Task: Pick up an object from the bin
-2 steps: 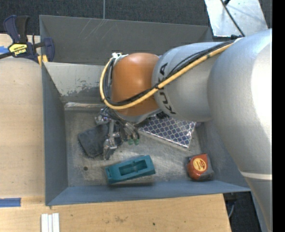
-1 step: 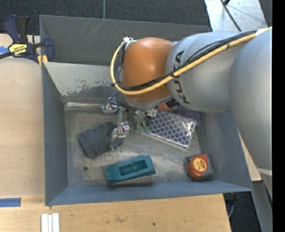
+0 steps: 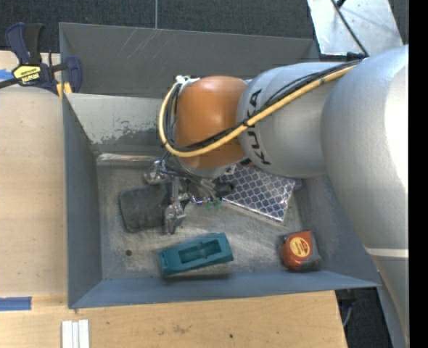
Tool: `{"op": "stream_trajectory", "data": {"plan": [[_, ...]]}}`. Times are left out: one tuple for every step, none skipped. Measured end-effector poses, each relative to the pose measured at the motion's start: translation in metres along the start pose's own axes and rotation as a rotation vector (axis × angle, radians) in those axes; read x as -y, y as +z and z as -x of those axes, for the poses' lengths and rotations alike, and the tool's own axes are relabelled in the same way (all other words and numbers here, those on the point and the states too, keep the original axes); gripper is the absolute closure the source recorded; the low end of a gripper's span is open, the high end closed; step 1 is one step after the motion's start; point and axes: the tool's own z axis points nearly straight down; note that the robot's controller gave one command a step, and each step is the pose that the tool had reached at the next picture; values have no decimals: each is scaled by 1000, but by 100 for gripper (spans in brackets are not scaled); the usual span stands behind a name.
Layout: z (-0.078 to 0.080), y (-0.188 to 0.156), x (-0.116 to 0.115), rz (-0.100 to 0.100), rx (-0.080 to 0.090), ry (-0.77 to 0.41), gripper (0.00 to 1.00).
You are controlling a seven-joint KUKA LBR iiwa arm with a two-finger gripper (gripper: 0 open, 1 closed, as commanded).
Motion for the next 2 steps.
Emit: {"op": "stream_trajectory", "data": {"plan": [[3, 13, 8, 6, 3, -11, 100], [3, 13, 8, 6, 3, -11, 100]]}}
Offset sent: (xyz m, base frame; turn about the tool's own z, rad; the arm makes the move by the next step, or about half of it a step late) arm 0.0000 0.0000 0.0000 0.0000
